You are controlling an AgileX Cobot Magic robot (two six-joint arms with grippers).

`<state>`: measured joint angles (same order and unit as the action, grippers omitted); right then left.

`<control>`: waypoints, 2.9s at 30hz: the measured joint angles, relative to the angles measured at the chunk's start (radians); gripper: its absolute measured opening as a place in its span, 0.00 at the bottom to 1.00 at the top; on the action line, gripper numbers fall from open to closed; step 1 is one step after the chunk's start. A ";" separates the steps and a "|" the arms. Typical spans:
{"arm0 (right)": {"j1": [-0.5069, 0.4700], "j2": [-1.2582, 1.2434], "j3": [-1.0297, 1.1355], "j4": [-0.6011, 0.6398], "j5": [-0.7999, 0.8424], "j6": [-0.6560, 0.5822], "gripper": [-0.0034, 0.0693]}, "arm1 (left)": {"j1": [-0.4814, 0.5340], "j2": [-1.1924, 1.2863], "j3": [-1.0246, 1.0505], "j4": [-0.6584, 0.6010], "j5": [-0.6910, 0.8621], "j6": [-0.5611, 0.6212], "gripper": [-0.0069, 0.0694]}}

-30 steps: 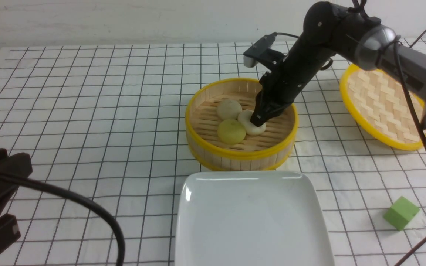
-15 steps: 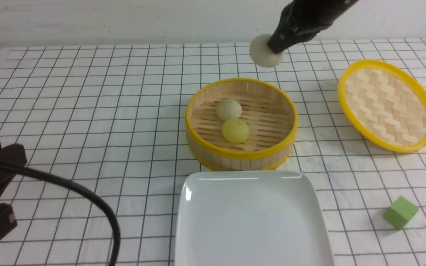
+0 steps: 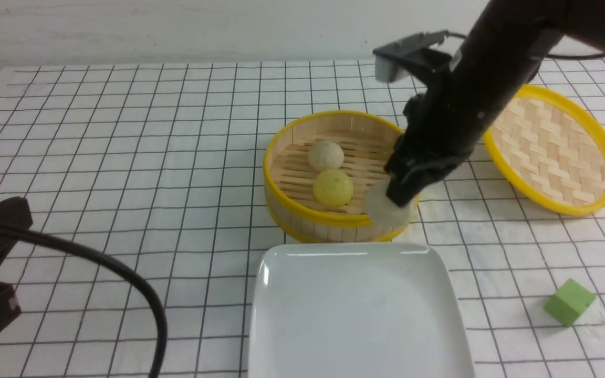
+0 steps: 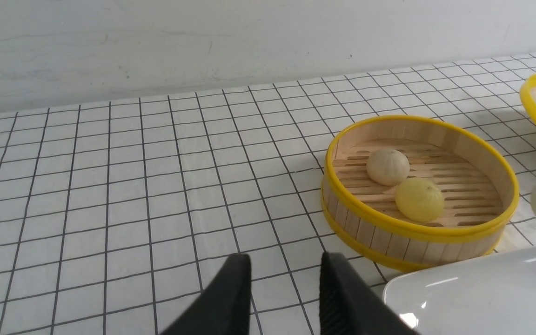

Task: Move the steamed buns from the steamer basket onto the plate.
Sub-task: Use the right arm to put the steamed stuffed bun into the plate, then use the left arm to grab the steamed stuffed bun that is closest to it

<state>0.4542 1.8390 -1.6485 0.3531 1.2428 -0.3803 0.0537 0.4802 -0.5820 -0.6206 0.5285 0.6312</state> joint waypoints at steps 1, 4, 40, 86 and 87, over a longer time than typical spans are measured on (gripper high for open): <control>0.006 -0.003 0.021 -0.006 0.000 0.000 0.08 | 0.000 0.000 0.000 -0.001 0.000 0.000 0.41; 0.013 -0.006 0.081 -0.027 -0.005 -0.002 0.08 | 0.000 0.000 0.000 -0.001 0.000 0.000 0.41; 0.013 -0.015 0.337 -0.095 -0.353 -0.136 0.89 | 0.000 0.000 0.000 -0.004 0.032 0.000 0.41; 0.013 -1.373 0.583 -0.320 -0.120 0.312 0.79 | -0.141 0.917 -0.648 -0.265 0.415 0.497 0.41; 0.013 -1.373 0.586 -0.321 -0.126 0.312 0.79 | -0.172 0.932 -0.648 -0.245 0.385 0.497 0.41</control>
<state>0.4668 0.4658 -1.0629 0.0317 1.1168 -0.0687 -0.1187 1.4121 -1.2303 -0.8651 0.9132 1.1279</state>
